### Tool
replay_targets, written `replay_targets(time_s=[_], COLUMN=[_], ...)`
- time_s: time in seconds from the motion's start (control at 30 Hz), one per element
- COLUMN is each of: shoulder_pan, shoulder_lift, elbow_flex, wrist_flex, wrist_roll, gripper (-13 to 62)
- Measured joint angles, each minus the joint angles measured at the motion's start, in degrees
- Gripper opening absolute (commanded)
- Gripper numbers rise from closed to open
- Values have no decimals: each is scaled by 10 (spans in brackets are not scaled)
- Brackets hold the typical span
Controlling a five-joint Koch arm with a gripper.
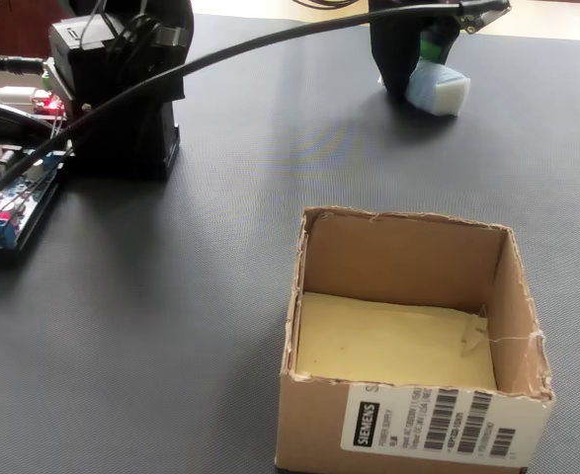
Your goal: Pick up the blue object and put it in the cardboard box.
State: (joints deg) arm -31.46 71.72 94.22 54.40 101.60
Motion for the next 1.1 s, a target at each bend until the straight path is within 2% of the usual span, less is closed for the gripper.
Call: replay_targets(time_s=[0.07, 0.13, 0.17, 0.5, 0.53, 0.6, 0.67, 0.87, 1.1], shoulder_pan=[17, 25, 37, 110, 134, 144, 191, 246, 393], shoulder_lift=[64, 76, 119, 291, 352, 366, 435, 505, 548], elbow_flex=[33, 49, 107, 271, 318, 334, 399, 455, 482], wrist_flex=[-56, -74, -102, -249, -280, -294, -316, -358, -461], wrist_roll=[-27, -27, -42, -91, -92, -91, -103, -105, -132], gripper=[-3, -3, -3, -3, -3, -3, -4, -4, -4])
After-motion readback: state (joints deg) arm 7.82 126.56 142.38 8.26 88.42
